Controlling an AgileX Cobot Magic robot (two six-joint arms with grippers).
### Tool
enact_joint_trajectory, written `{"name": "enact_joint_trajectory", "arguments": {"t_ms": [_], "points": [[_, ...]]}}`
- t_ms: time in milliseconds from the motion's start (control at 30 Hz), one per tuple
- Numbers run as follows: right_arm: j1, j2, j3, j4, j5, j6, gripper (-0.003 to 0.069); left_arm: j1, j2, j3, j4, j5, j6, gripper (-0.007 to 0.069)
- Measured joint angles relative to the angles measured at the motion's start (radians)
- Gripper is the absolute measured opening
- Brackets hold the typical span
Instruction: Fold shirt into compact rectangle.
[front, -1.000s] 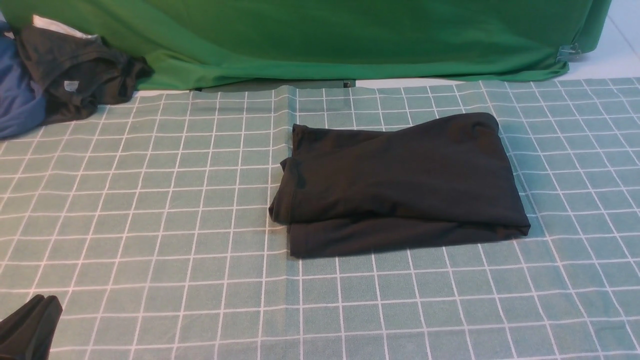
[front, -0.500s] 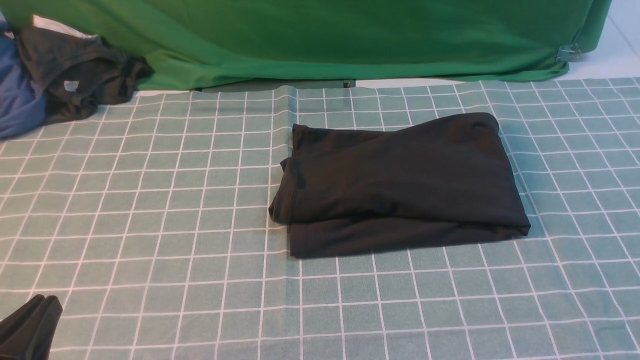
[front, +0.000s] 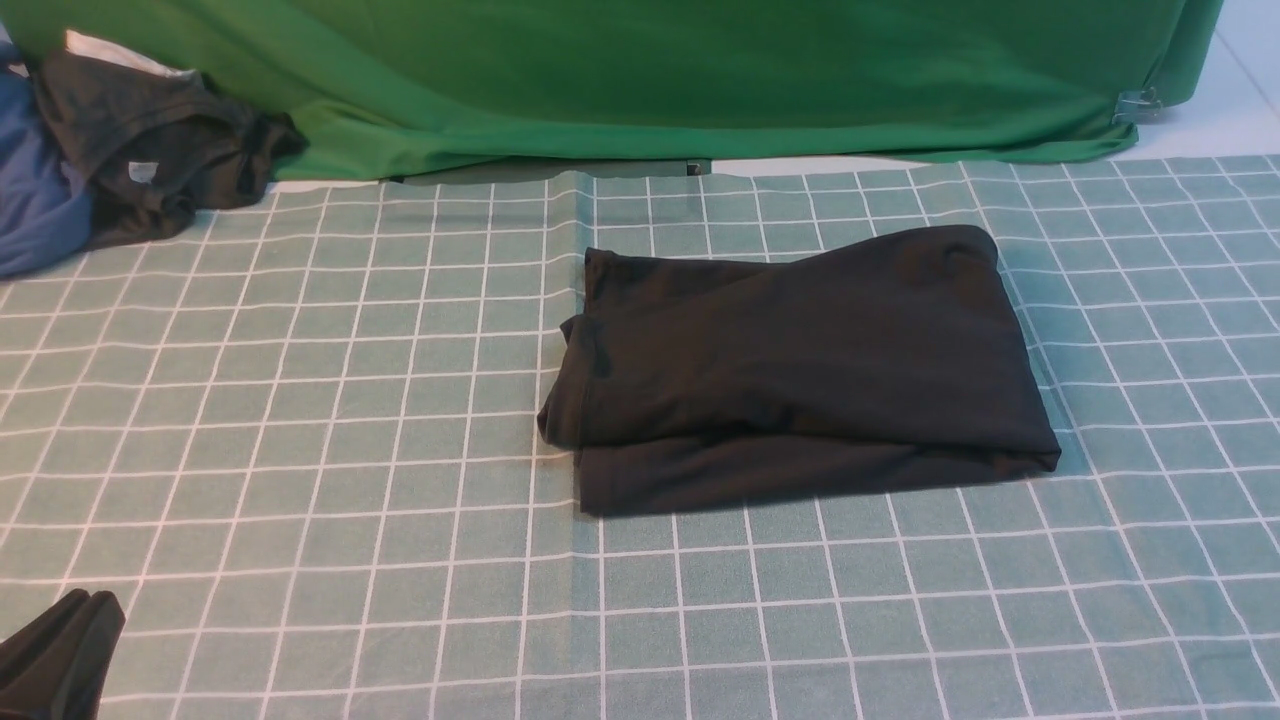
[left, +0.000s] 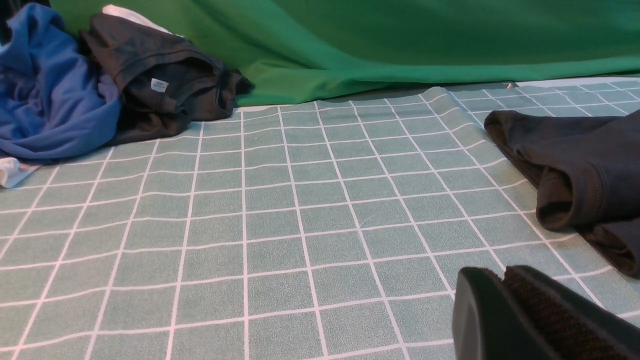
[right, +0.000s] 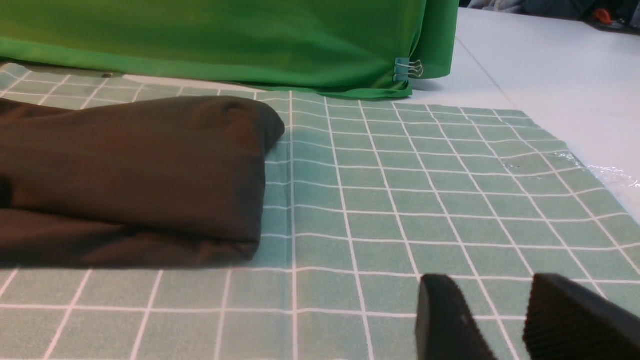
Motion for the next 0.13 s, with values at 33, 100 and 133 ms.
{"name": "enact_joint_trajectory", "arguments": {"t_ms": [33, 100, 133], "points": [[0.000, 0.000, 0.000, 0.000, 0.000, 0.000, 0.0239, 0.000, 0.000, 0.000, 0.000, 0.000, 0.000, 0.0015], [0.000, 0.000, 0.000, 0.000, 0.000, 0.000, 0.0239, 0.000, 0.000, 0.000, 0.000, 0.000, 0.000, 0.0015], [0.000, 0.000, 0.000, 0.000, 0.000, 0.000, 0.0239, 0.000, 0.000, 0.000, 0.000, 0.000, 0.000, 0.0015]]}}
